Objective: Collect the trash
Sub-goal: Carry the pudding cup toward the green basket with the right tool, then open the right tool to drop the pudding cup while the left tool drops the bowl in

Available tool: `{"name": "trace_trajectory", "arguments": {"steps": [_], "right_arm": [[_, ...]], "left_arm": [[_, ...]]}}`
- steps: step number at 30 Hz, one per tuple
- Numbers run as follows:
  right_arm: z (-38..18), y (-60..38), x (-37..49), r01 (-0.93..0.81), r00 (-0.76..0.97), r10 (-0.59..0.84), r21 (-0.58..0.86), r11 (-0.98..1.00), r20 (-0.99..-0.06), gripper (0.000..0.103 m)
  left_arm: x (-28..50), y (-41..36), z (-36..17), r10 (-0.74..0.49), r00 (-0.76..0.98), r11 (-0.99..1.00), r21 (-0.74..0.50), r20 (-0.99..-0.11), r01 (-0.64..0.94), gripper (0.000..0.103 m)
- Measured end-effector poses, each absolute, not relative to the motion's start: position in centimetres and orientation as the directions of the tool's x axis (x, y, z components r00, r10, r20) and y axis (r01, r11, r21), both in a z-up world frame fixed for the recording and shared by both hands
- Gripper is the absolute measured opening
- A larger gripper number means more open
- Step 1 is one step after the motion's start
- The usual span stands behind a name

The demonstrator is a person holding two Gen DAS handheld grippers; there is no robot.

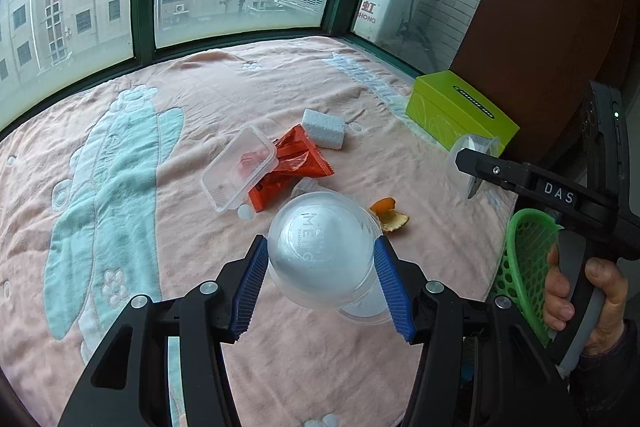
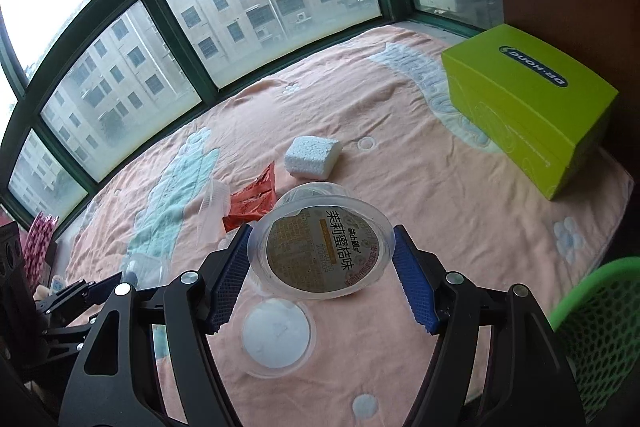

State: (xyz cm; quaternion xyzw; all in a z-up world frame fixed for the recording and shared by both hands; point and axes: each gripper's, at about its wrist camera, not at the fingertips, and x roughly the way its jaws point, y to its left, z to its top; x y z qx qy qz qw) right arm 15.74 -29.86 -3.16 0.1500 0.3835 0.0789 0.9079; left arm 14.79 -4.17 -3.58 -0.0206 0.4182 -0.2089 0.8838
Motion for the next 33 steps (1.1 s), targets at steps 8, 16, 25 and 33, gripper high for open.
{"name": "trace_trajectory", "arguments": {"steps": [8,16,25,33], "right_arm": [[-2.5,-33.1,10.6,0.032,0.713,0.199,0.315,0.949,-0.673,0.069],[-3.1,-38.0,5.1,0.145,0.719,0.1,0.288,0.946,-0.688,0.069],[-4.7,-44.6,0.3,0.308,0.691,-0.033,0.252,0.917,-0.722,0.069],[-5.6,-48.0,-2.4,0.397,0.666,-0.115,0.22,0.891,-0.737,0.07]], "left_arm": [[12.8,-7.6,-2.4,-0.434,0.552,0.883,-0.214,-0.712,0.418,0.053],[11.1,-11.8,-1.6,-0.487,0.523,0.842,-0.216,-0.699,0.495,0.053],[9.6,-15.9,-1.2,-0.526,0.486,0.799,-0.209,-0.698,0.564,0.053],[8.5,-19.3,-1.3,-0.546,0.446,0.761,-0.198,-0.709,0.617,0.053]]}}
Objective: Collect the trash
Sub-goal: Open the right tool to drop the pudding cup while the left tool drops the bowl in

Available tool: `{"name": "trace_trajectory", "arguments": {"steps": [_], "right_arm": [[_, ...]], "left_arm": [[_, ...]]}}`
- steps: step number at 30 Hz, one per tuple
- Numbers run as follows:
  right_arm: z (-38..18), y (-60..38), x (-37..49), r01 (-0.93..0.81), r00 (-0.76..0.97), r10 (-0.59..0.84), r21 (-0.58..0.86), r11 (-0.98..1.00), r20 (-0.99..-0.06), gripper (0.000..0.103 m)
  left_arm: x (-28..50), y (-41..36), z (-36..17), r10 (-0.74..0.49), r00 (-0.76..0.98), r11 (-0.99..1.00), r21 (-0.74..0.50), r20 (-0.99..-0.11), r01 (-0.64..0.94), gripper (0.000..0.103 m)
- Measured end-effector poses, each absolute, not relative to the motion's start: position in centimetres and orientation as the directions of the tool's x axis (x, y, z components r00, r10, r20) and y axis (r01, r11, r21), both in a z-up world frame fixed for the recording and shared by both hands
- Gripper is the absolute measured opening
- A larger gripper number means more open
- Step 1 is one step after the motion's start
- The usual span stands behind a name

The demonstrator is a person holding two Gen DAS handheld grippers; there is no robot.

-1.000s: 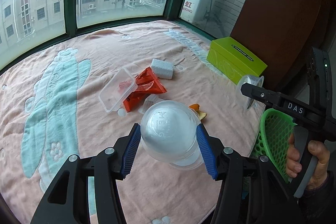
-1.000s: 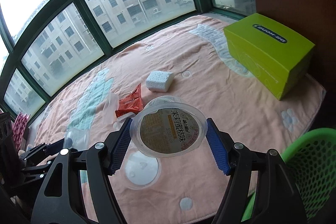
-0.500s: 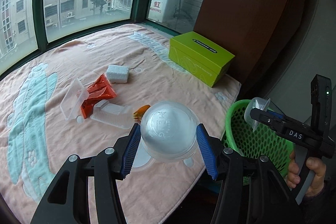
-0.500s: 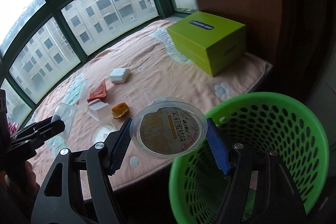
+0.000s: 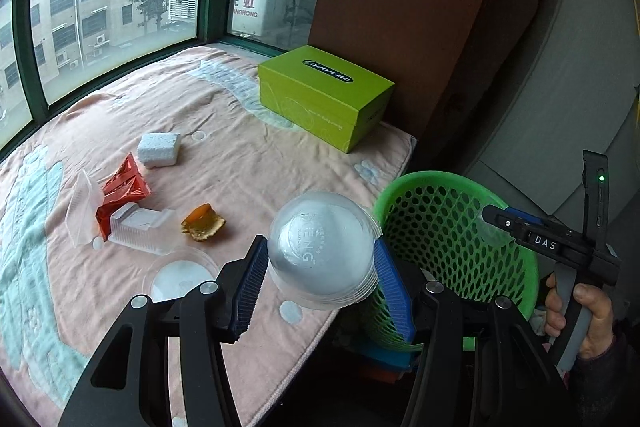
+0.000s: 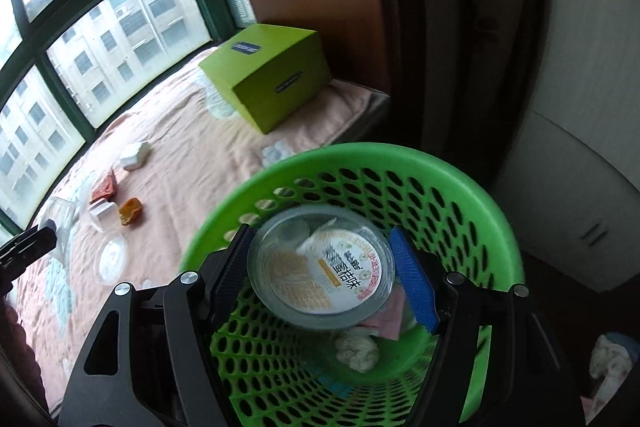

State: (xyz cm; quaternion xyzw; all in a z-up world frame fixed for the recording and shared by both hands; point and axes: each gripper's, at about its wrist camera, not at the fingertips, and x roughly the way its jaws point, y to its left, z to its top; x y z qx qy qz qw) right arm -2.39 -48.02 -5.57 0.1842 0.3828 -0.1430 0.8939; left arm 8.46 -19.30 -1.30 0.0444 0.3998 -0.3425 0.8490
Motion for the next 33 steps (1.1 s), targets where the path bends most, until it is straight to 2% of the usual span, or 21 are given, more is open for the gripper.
{"name": "trace_trajectory", "arguments": {"steps": [3,16,19,33], "right_arm": [[-5.7,-48.8,-3.2,0.411,0.669,-0.121,0.229,0.883,-0.733,0.078],[-4.2,-49.7,-6.0,0.427,0.706,-0.146,0.252,0.869,-0.693,0.082],[-3.6,-49.8,-6.8,0.429,0.72,-0.157,0.255,0.867,-0.676,0.085],[-2.2,-51.3,-9.6,0.459,0.754,-0.197,0.288,0.841,-0.626,0.087]], "left_arm": [[8.1,-20.5,-1.2,-0.553,0.433,0.747,-0.193,-0.712,0.636,0.053],[6.5,-26.2,-1.5,-0.584,0.357,0.672,-0.189,-0.729,0.716,0.053],[5.9,-27.6,-1.8,-0.588,0.332,0.653,-0.19,-0.738,0.733,0.053],[3.0,-33.3,-3.7,-0.588,0.231,0.575,-0.199,-0.775,0.794,0.053]]}}
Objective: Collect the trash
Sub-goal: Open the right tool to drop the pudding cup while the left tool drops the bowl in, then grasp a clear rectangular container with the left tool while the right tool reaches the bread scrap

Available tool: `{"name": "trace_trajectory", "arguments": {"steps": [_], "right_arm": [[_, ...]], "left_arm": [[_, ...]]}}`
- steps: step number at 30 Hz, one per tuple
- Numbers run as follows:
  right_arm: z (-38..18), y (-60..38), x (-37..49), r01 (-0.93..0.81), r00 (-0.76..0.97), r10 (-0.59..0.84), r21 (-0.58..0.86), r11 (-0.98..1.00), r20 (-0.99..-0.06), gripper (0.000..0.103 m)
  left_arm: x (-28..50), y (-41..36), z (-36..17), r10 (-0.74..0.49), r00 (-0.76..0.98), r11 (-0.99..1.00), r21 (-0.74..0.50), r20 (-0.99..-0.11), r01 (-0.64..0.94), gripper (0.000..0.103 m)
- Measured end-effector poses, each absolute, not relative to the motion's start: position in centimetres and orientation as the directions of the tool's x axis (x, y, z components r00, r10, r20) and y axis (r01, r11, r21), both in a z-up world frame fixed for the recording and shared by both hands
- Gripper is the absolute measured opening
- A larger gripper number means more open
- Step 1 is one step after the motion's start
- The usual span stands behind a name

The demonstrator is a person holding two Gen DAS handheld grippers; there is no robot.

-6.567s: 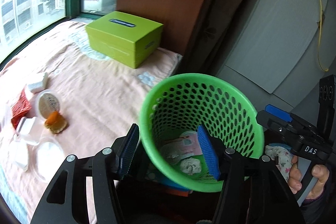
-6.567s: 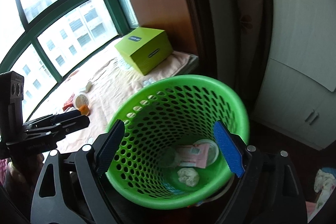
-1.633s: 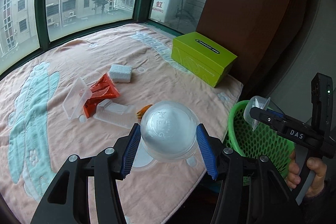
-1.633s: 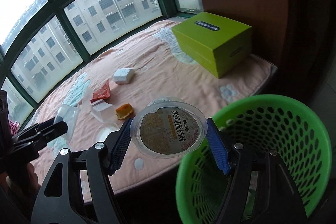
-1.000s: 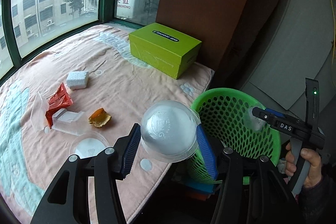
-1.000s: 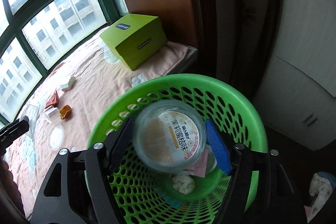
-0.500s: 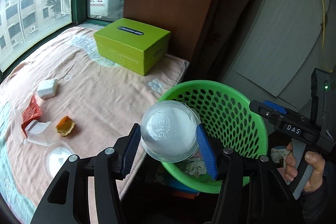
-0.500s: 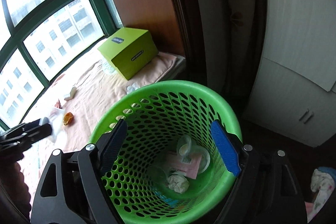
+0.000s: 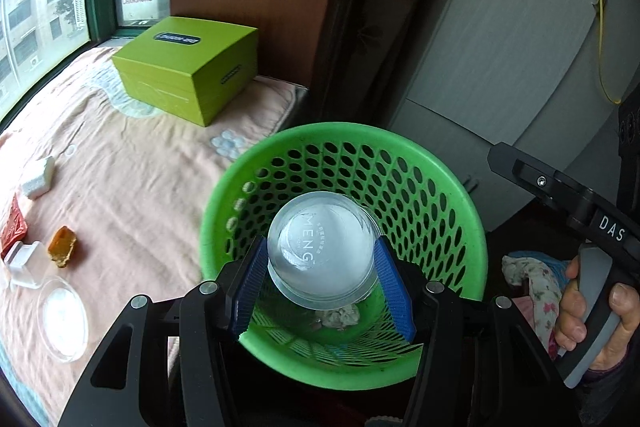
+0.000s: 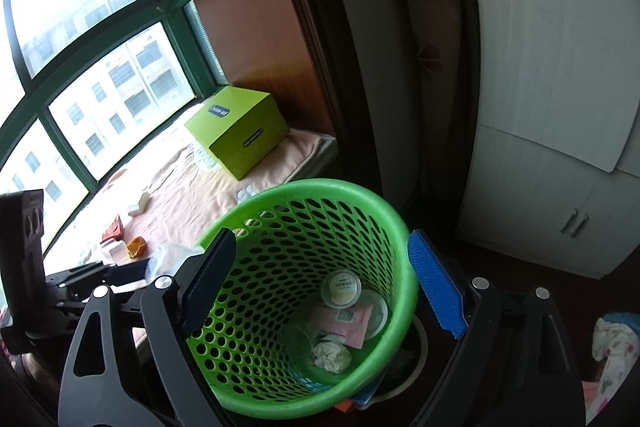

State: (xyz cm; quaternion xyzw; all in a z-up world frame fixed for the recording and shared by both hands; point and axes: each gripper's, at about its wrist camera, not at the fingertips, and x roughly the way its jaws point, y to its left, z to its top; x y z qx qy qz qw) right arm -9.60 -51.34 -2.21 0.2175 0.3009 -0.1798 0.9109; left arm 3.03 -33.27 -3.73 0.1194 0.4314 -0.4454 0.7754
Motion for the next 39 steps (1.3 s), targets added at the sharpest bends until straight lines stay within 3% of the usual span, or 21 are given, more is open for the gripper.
{"name": "trace_trajectory", "arguments": {"steps": [6,10,20,39], "right_arm": [[-2.3,-52.2,-10.8,0.474,0.76,-0.204,0.311,0.824,-0.617,0.087],[-2.4,-52.4,-11.0,0.473,0.763,-0.201,0.32,0.821,-0.614,0.087],[-2.2,-51.4,-10.4,0.439,0.774,-0.168,0.326,0.837,-0.61,0.087],[-1.8,-45.3,-4.5,0.28,0.782,-0.027,0.312,0.908,-0.623,0.088]], "left_arm": [[2.2,-34.6,-4.1,-0.595,0.198,0.547,-0.213,-0.779,0.809,0.054],[1.8,-35.0,-4.3,-0.599,0.187,0.539,-0.219,-0.779,0.813,0.062],[2.3,-33.4,-3.8,-0.588,0.216,0.576,-0.216,-0.779,0.788,0.062],[9.7,-20.7,-3.2,-0.468,0.427,0.811,-0.184,-0.774,0.555,0.065]]}}
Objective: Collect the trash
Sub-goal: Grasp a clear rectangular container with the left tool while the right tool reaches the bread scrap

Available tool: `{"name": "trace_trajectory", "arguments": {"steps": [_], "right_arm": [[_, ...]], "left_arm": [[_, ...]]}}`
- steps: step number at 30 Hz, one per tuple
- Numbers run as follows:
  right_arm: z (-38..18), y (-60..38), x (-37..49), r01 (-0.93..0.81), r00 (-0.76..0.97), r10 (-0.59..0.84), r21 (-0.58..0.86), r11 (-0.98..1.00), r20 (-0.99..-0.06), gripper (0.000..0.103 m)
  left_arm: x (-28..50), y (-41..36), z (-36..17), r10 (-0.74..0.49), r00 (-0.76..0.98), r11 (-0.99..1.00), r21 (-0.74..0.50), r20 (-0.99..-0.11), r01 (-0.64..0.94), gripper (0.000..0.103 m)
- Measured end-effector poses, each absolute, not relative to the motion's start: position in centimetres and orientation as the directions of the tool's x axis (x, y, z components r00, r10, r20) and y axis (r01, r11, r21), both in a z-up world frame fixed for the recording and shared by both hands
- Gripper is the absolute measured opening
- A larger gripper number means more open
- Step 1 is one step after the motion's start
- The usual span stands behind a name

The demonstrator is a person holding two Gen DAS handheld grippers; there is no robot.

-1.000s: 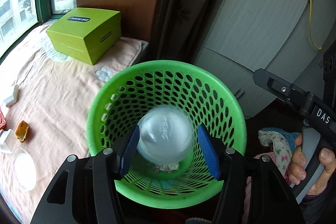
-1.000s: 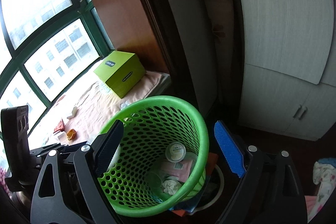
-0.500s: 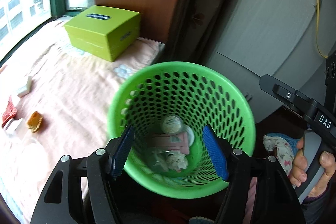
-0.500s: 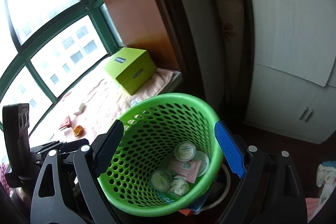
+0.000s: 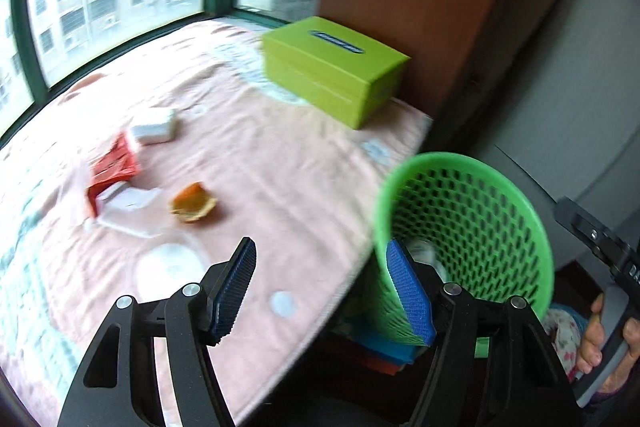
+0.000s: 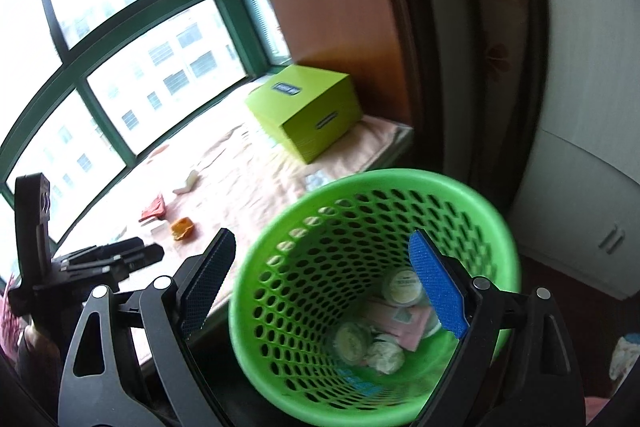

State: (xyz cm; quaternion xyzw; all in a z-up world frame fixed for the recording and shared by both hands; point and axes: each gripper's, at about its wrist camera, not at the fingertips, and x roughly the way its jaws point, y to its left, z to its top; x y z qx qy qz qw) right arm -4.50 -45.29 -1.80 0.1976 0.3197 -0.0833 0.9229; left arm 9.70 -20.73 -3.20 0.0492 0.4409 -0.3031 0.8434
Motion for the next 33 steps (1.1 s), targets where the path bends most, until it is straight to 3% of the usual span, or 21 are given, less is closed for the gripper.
{"name": "trace_trajectory", "arguments": {"steps": [3,5,12,15,33], "right_arm": [[-1.8,-44.1,-3.4,0.254,0.78,-0.002,0.312,0.915,-0.626,0.088],[-1.8,-43.3,-2.7,0.238,0.778,0.012,0.312,0.92,-0.628,0.088],[-2.1,-41.2,-0.2,0.194,0.764,0.055,0.311,0.93,-0.643,0.088],[-2.4,-40.3,0.7,0.18,0.756,0.071,0.31,0.934,-0.65,0.088],[-4.4,-37.1,5.2,0.141,0.701,0.131,0.316,0.938,-0.701,0.088]], "left_arm": [[11.0,-18.2,-3.4,-0.432,0.464,0.847,-0.171,-0.774,0.504,0.066],[12.1,-16.6,-3.8,-0.41,0.485,0.866,-0.163,-0.772,0.472,0.077],[15.8,-12.4,-5.1,-0.347,0.521,0.904,-0.129,-0.78,0.409,0.081],[17.2,-11.9,-6.0,-0.327,0.525,0.905,-0.1,-0.786,0.414,0.087],[23.3,-10.7,-10.7,-0.277,0.466,0.908,-0.071,-0.841,0.412,0.09]]}}
